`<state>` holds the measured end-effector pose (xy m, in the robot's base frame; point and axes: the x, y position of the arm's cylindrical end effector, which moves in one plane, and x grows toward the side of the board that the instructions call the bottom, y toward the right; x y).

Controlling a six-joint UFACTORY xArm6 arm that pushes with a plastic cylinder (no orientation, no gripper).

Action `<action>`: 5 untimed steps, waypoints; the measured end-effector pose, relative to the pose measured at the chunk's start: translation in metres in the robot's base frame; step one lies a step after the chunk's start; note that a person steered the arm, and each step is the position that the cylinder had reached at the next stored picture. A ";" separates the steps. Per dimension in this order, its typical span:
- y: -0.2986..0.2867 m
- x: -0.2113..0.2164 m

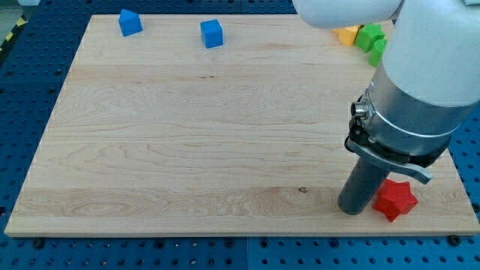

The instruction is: Push the red star slightly right

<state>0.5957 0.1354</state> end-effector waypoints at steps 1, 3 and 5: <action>0.003 0.001; 0.041 0.005; 0.073 0.005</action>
